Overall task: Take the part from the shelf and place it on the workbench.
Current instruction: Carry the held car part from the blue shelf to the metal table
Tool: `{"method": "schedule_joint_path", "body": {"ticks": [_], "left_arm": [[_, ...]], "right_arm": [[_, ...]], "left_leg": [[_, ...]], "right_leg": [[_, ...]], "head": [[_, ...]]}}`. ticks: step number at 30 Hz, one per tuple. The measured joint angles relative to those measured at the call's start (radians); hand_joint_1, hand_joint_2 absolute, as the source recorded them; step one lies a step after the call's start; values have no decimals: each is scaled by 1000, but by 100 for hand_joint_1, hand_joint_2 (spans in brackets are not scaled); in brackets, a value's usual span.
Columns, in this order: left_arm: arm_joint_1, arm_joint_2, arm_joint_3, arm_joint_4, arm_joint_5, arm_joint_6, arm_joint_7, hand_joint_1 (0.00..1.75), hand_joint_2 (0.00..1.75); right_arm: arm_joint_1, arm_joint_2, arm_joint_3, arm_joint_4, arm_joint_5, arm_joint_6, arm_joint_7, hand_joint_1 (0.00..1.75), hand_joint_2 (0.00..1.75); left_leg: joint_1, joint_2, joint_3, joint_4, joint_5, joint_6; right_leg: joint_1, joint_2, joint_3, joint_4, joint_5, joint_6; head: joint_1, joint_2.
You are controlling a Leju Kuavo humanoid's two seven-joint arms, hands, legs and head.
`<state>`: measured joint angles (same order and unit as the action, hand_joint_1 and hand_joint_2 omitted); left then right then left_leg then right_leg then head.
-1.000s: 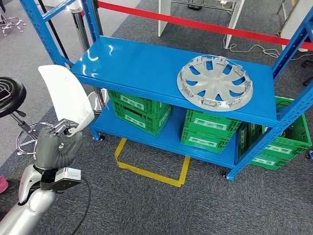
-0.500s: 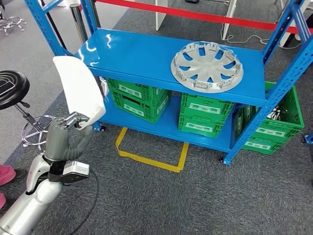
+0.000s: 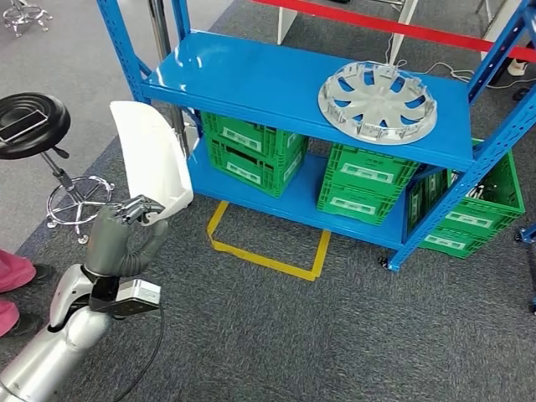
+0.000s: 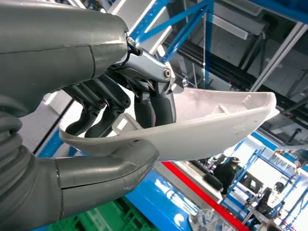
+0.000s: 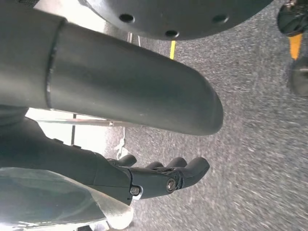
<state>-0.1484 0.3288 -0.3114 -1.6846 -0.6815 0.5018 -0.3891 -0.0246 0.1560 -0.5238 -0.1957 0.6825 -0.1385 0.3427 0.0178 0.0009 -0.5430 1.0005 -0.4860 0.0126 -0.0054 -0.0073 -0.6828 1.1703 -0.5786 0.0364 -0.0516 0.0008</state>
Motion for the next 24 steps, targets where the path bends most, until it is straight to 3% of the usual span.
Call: {"method": "schedule_joint_path", "body": {"ticks": [1,2,3,4,6,8,9,11,12,14,16,17,18,19,20,21,22,24], "left_arm": [[0,1,-1,0,0,0,0,175,175],[0,2,-3,0,0,-1,0,175,175],[0,3,-4,0,0,-1,0,175,175],[0,4,-6,1,0,-2,0,175,175],[0,5,-8,1,-1,-2,0,175,175],[1,6,-9,2,-2,-3,0,175,175],[1,7,-10,2,-2,-4,0,175,175],[1,9,-12,3,-2,-6,0,175,175],[0,11,-12,3,-2,-7,0,175,175],[-1,16,-13,4,-2,-7,1,175,175],[-2,19,-14,4,-3,-7,2,175,175],[-2,19,-14,5,-3,-7,3,175,175],[-2,20,-15,5,-3,-7,4,175,175],[-2,20,-15,5,-4,-7,4,175,175],[-2,21,-15,5,-4,-7,5,175,175],[-3,21,-15,5,-4,-7,5,175,175],[-4,22,-16,5,-4,-8,6,175,175],[-4,23,-17,5,-5,-11,7,175,175]], "right_arm": [[0,0,0,0,1,0,0,0,0],[0,0,0,0,2,-1,0,0,0],[0,0,0,0,3,-1,0,0,0],[0,0,0,0,4,-1,0,0,0],[-1,-1,0,-1,4,-1,-1,0,0],[-3,-5,0,-2,5,-2,-1,0,0],[-3,-7,0,-2,6,-2,-1,0,0],[-3,-4,0,-2,6,-2,-2,0,0],[-4,-2,0,-1,7,-2,-2,0,0],[-5,1,0,-1,8,-3,-2,0,0],[-5,2,0,-1,10,-4,-4,0,0],[-5,3,0,-1,11,-4,-4,0,0],[-6,5,0,-1,13,-4,-5,0,0],[-6,6,0,-1,14,-4,-5,0,0],[-6,7,0,-1,15,-4,-5,0,0],[-6,8,0,-1,17,-5,-5,0,0],[-6,8,0,-2,18,-5,-5,0,0],[-6,8,0,-2,20,-6,-4,0,0]], "left_leg": [[-5,0,-11,1,9,5],[-11,0,-22,2,17,9],[-17,0,-32,2,25,12],[-23,0,-41,2,33,14],[-30,-3,-58,2,50,17],[-30,-4,-67,1,66,15],[-28,-4,-71,-1,75,11],[-26,-4,-80,-7,92,4],[-27,-5,-86,-6,83,0],[-27,-5,-105,48,7,-10],[-18,-5,-123,167,-92,-26],[-13,-5,-126,225,-112,-35],[-7,-5,-121,262,-106,-44],[-1,-4,-103,269,-79,-55],[7,-4,-72,242,-45,-68],[17,-4,-28,186,-30,-82],[22,-4,21,114,-36,-91],[23,-5,75,24,-74,-83]], "right_leg": [[1,1,-17,68,-34,-1],[3,2,-25,117,-50,-4],[6,3,-16,130,-44,-12],[12,5,10,106,-23,-24],[37,14,110,-36,27,-61],[61,20,199,-176,42,-93],[68,21,220,-211,42,-100],[66,18,220,-235,62,-101],[62,14,214,-246,79,-101],[48,6,196,-263,113,-97],[41,1,166,-259,138,-92],[36,-2,149,-253,147,-88],[30,-4,128,-244,156,-82],[23,-7,105,-231,163,-75],[15,-9,80,-215,170,-67],[10,-9,55,-195,175,-58],[6,-9,31,-175,180,-50],[6,-8,5,-148,192,-37]], "head": [[0,0],[1,0],[1,0],[1,0],[0,0],[0,0],[0,0],[1,0],[3,0],[2,0],[0,0],[0,0],[0,0],[0,0],[0,0],[-1,0],[-4,0],[-9,0]]}}
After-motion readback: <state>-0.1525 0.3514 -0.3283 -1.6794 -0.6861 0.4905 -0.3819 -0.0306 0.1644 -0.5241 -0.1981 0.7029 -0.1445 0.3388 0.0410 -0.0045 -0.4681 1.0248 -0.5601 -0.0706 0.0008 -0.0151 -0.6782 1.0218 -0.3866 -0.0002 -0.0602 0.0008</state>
